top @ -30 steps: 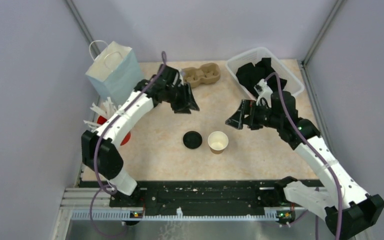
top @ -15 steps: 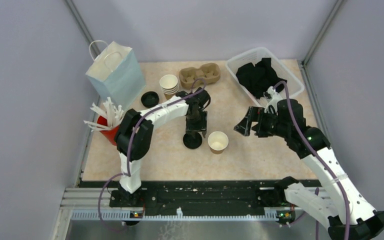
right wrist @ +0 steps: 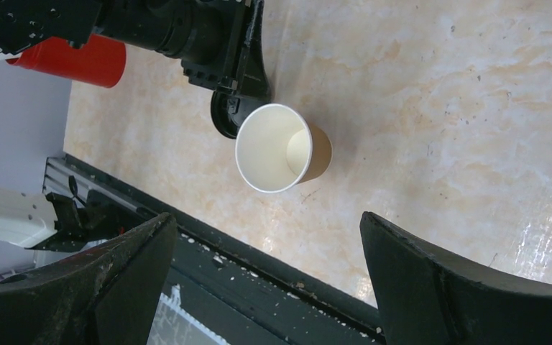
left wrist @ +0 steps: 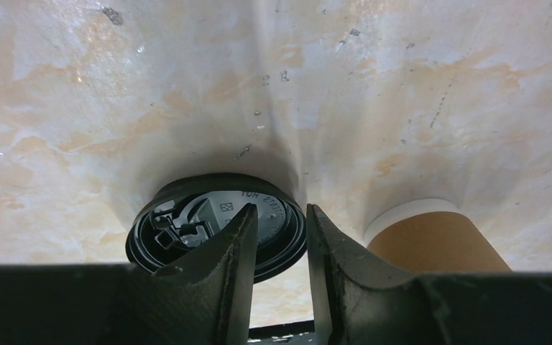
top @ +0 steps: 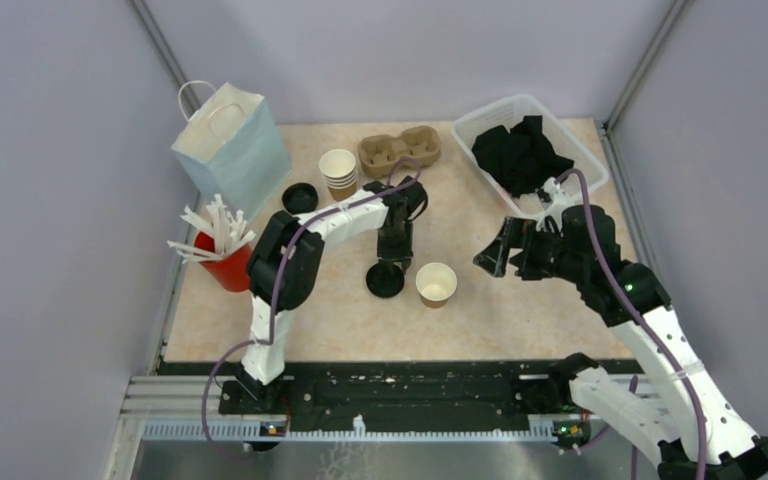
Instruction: Pack the takeout coffee
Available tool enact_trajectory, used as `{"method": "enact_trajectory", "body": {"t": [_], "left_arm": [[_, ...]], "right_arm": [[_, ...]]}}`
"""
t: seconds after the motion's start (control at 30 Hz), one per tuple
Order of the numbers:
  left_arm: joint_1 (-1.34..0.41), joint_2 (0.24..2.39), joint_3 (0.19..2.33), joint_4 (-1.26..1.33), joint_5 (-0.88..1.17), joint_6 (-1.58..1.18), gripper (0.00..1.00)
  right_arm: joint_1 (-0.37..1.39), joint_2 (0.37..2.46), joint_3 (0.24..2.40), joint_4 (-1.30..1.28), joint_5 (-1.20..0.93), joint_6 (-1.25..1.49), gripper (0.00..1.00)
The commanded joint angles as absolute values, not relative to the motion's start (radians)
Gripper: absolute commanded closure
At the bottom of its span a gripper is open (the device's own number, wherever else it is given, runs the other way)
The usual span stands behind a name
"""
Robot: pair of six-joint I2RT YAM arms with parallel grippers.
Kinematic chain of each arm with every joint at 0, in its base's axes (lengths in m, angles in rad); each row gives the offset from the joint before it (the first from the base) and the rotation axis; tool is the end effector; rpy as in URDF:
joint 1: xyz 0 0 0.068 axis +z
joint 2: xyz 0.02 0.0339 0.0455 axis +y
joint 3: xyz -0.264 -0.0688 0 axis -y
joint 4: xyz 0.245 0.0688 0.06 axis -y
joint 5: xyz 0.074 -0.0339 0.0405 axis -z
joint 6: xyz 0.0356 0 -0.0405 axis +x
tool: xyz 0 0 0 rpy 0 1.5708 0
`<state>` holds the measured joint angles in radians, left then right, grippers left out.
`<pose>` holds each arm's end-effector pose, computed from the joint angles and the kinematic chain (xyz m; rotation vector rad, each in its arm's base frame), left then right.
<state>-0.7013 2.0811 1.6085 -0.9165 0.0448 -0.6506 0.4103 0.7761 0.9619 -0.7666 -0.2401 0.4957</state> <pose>0.3154 -0.2685 0.1780 0.0827 3.0184 -0.2249 0.1361 0.0684 0.3431 -0.0500 2.2372 0.7698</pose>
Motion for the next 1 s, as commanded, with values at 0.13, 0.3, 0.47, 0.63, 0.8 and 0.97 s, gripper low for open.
{"method": "enact_trajectory", "body": {"t": [0.13, 0.3, 0.47, 0.63, 0.8, 0.97], "left_arm": [[-0.704, 2.108, 1.635, -0.924, 0.030, -0.612, 0.74], [-0.698, 2.081, 1.649, -0.943, 0.015, -0.596, 0.97], [-0.650, 1.951, 1.642, -0.972, 0.041, -0.556, 1.00], [-0.585, 1.800, 1.626, -0.951, 0.160, -0.491, 1.00], [-0.450, 1.644, 1.614, -0.845, 0.555, -0.503, 1.00], [-0.353, 1.529, 1.578, -0.615, 0.863, -0.659, 1.00]], "right_arm": [[0.407, 0.765, 0.957, -0.771, -0.231, 0.492, 0.01], [0.407, 0.767, 0.963, -0.778, -0.240, 0.474, 0.01], [0.408, 0.778, 0.972, -0.772, -0.253, 0.444, 0.01], [0.408, 0.802, 0.969, -0.745, -0.303, 0.431, 0.02], [0.414, 0.814, 0.971, -0.632, -0.483, 0.428, 0.02], [0.418, 0.858, 0.952, -0.388, -0.604, 0.542, 0.01]]}}
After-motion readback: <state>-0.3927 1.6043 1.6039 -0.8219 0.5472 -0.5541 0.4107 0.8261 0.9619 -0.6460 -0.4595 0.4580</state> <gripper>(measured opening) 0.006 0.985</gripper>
